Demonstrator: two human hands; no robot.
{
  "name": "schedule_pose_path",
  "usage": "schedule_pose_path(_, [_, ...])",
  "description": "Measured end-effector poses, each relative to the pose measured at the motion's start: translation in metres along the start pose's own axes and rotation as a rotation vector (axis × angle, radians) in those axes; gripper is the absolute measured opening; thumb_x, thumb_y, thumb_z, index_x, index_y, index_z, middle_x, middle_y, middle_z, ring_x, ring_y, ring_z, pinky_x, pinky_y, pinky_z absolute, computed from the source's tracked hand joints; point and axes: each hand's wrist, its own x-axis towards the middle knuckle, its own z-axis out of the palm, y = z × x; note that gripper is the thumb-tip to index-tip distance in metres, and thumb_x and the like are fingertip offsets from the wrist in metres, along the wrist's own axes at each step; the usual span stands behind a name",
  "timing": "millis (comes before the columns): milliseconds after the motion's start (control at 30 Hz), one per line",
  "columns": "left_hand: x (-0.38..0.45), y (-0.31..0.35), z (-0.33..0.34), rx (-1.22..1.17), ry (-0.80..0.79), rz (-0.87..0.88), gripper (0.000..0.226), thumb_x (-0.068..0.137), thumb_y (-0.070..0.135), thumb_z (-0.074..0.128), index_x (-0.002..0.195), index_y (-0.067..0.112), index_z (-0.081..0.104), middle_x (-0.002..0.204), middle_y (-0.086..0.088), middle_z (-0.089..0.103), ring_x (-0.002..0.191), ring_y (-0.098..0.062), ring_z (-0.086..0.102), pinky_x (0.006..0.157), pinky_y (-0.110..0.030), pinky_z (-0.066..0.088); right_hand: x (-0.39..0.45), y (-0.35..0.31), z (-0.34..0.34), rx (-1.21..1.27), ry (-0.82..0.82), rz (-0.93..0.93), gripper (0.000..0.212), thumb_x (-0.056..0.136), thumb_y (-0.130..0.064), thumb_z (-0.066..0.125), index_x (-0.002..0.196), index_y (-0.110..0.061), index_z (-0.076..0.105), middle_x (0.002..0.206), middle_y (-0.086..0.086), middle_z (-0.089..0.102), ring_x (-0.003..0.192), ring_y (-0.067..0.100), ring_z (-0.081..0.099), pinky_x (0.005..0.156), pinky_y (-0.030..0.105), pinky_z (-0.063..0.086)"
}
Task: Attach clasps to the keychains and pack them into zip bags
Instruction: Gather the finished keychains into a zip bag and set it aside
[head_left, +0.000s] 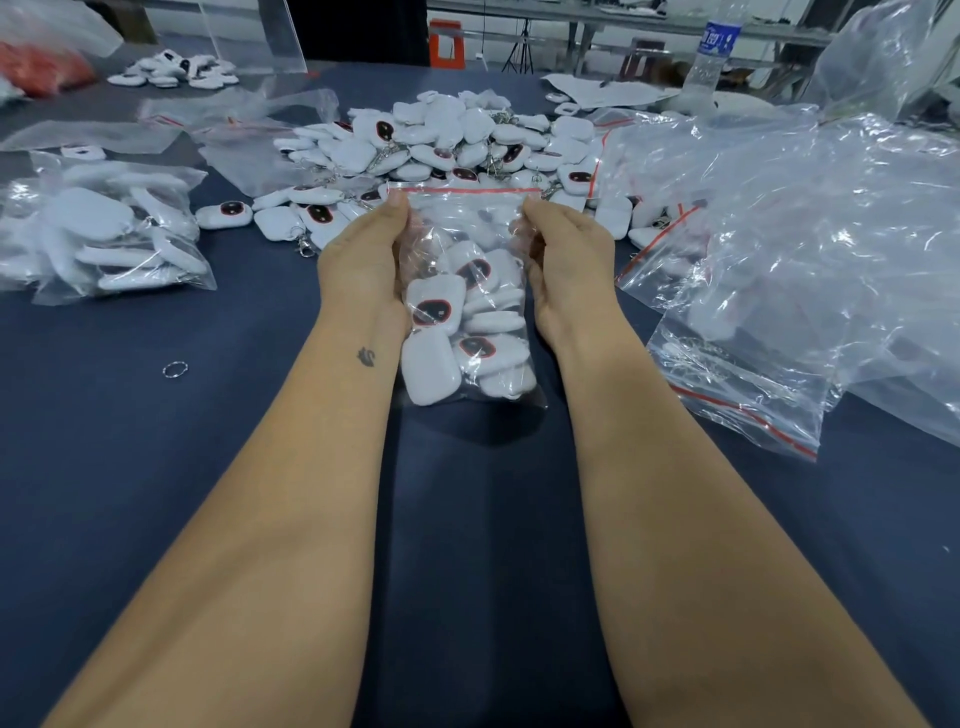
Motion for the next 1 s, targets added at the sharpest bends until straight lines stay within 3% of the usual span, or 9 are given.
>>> schedule_pose_path(233, [0.000, -0.001, 0.003, 0.075, -0.020, 0.029, 0.016, 0.086, 0.012, 0.074, 0.072, 0.006, 0.069, 0.062, -0.002, 0.070, 0.052, -0.010, 0.063, 0.062, -0.026, 0.060, 0.000, 0.001, -0.002, -0.090, -0.007, -0.049, 0.025, 0.096, -0.006, 0.059, 0.071, -0.009, 0.059, 0.056, 0.002, 0.052, 0.053, 0.012, 0.045, 0.063, 0.028, 0.044])
schedule_pose_path(367, [0.005, -0.001, 0.000, 0.109, -0.041, 0.012, 0.011, 0.088, 0.015, 0.071, 0.085, 0.005, 0.069, 0.072, -0.004, 0.071, 0.053, -0.009, 0.061, 0.059, -0.024, 0.053, -0.001, -0.001, -0.001, 0.004, -0.069, -0.003, 0.021, 0.093, -0.004, 0.063, 0.072, -0.007, 0.063, 0.063, 0.004, 0.056, 0.061, 0.016, 0.048, 0.071, 0.034, 0.046])
schedule_pose_path(500, [0.005, 0.000, -0.001, 0.109, -0.037, 0.027, 0.020, 0.089, 0.015, 0.070, 0.070, 0.012, 0.070, 0.066, 0.001, 0.071, 0.055, -0.007, 0.063, 0.057, -0.022, 0.053, -0.003, 0.001, 0.000, 0.029, -0.147, 0.029, 0.012, 0.091, -0.004, 0.065, 0.079, -0.005, 0.066, 0.080, 0.013, 0.064, 0.080, 0.027, 0.057, 0.090, 0.048, 0.051])
schedule_pose_path(567, [0.004, -0.001, 0.000, 0.113, -0.042, 0.029, 0.030, 0.089, 0.016, 0.071, 0.059, 0.015, 0.073, 0.063, 0.000, 0.070, 0.053, -0.008, 0.063, 0.055, -0.021, 0.053, -0.004, 0.001, 0.001, -0.004, -0.138, 0.015, 0.013, 0.092, -0.003, 0.063, 0.079, -0.005, 0.066, 0.083, 0.015, 0.063, 0.084, 0.028, 0.056, 0.093, 0.050, 0.051])
schedule_pose_path(667, [0.001, 0.001, 0.001, 0.144, -0.058, 0.011, 0.032, 0.084, 0.018, 0.076, 0.053, 0.015, 0.073, 0.062, -0.001, 0.070, 0.050, -0.009, 0.062, 0.050, -0.019, 0.051, -0.004, 0.000, 0.000, 0.015, -0.113, 0.002, 0.017, 0.093, -0.002, 0.062, 0.077, -0.007, 0.066, 0.070, 0.005, 0.065, 0.068, 0.019, 0.060, 0.077, 0.040, 0.055])
schedule_pose_path(767, [-0.003, 0.001, 0.002, 0.201, -0.087, -0.009, 0.018, 0.081, 0.019, 0.079, 0.067, 0.009, 0.072, 0.060, -0.001, 0.069, 0.048, -0.011, 0.062, 0.050, -0.023, 0.052, -0.005, -0.001, 0.000, 0.047, -0.115, 0.015, 0.020, 0.091, -0.002, 0.064, 0.073, -0.007, 0.066, 0.066, 0.005, 0.061, 0.061, 0.014, 0.052, 0.071, 0.033, 0.049])
schedule_pose_path(867, [-0.006, 0.001, 0.003, 0.177, -0.093, 0.000, 0.016, 0.083, 0.015, 0.077, 0.070, 0.009, 0.069, 0.059, -0.002, 0.069, 0.049, -0.011, 0.063, 0.051, -0.025, 0.054, -0.005, -0.003, 0.000, 0.086, -0.162, 0.061, 0.016, 0.089, -0.003, 0.066, 0.074, -0.006, 0.066, 0.061, 0.003, 0.064, 0.055, 0.013, 0.058, 0.063, 0.027, 0.053])
schedule_pose_path(933, [-0.007, 0.000, 0.004, 0.176, -0.110, 0.008, 0.019, 0.084, 0.015, 0.076, 0.066, 0.011, 0.069, 0.060, -0.001, 0.069, 0.051, -0.010, 0.062, 0.055, -0.025, 0.054, -0.007, -0.002, 0.001, 0.065, -0.204, 0.088, 0.009, 0.089, -0.006, 0.068, 0.082, 0.000, 0.067, 0.070, 0.008, 0.070, 0.062, 0.019, 0.066, 0.067, 0.033, 0.058])
schedule_pose_path(1000, [-0.007, 0.000, 0.006, 0.185, -0.123, 0.011, 0.021, 0.085, 0.015, 0.075, 0.066, 0.010, 0.068, 0.058, 0.000, 0.067, 0.049, -0.010, 0.060, 0.053, -0.023, 0.053, -0.008, -0.001, 0.002, 0.068, -0.206, 0.099, 0.014, 0.089, -0.006, 0.068, 0.094, 0.007, 0.066, 0.088, 0.021, 0.070, 0.080, 0.031, 0.067, 0.083, 0.050, 0.058])
